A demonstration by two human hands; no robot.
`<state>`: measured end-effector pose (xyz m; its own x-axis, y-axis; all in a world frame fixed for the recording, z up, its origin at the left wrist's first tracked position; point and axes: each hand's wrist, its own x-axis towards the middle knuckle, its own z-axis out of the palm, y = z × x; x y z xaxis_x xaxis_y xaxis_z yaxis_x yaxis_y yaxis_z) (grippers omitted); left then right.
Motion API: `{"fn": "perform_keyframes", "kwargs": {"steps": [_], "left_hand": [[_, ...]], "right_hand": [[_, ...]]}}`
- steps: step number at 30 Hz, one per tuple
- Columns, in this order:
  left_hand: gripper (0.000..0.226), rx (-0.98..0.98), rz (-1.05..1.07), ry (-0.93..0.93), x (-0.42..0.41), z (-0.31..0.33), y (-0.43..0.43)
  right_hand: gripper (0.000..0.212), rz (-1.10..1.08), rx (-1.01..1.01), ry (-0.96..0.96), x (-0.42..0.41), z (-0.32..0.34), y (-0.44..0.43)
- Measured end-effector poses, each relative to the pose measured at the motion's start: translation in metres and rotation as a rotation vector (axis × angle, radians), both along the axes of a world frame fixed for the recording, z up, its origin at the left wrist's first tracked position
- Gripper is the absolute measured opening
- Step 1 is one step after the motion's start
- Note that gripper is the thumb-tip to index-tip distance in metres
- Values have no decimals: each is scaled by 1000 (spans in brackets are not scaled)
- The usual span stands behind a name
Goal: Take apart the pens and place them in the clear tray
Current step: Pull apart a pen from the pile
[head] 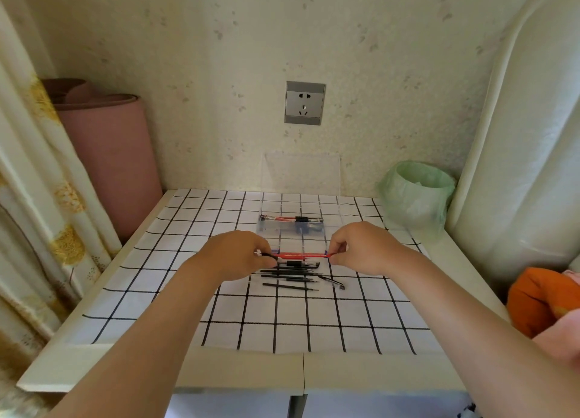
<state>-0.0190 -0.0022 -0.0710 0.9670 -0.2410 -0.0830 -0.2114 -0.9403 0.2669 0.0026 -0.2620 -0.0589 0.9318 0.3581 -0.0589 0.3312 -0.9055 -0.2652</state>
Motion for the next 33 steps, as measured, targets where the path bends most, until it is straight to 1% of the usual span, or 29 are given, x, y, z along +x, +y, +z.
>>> {"fn": "perform_keyframes", "kwargs": {"steps": [2, 4, 6, 7, 9, 11, 12, 15, 17, 21, 23, 25, 27, 29, 30, 31, 33], "left_hand": [[31, 88, 62, -45, 0, 2, 4], [29, 101, 96, -123, -1, 4, 5], [23, 19, 55, -169, -3, 4, -1], [19, -11, 14, -163, -5, 4, -6], [15, -4, -71, -137, -10, 2, -17], [18, 35, -111, -123, -10, -2, -21], [19, 50, -106, -115, -9, -3, -20], [19, 95, -74, -60, -5, -6, -11], [19, 88, -64, -4, -3, -6, -4], [9, 37, -59, 69, -4, -8, 2], [10, 24, -64, 92, -3, -10, 2], [16, 9, -67, 120, -2, -13, 3], [17, -10, -67, 137, -1, -14, 3], [15, -22, -73, 148, 0, -15, 2], [14, -21, -82, 153, 1, -16, 1], [13, -17, -91, 158, 1, -16, 0], [11, -10, -101, 168, 2, -17, -1]], "right_hand": [[9, 3, -66, -18, -2, 2, 1], [9, -2, -87, -15, -3, 1, 1], [7, 12, -22, 10, -3, -2, 3], [6, 30, 18, 20, -4, -3, 5], [7, 64, 94, 34, -6, -5, 11], [9, 78, 122, 45, -7, -5, 15], [10, 81, 100, 45, -7, -4, 16], [11, 56, -48, 32, -5, -6, 11], [12, 28, -120, 37, -3, -10, 5], [15, 17, -188, 48, 1, -16, 2], [17, 19, -194, 71, 1, -15, 3], [20, 25, -178, 68, 1, -12, 4], [18, 12, -93, -45, 3, -7, 6], [16, -19, 40, -177, 7, -4, 9], [20, -19, 88, -192, 11, -5, 12], [26, -10, 110, -164, 14, -6, 15], [36, 15, 60, -25, 18, -12, 23]]}}
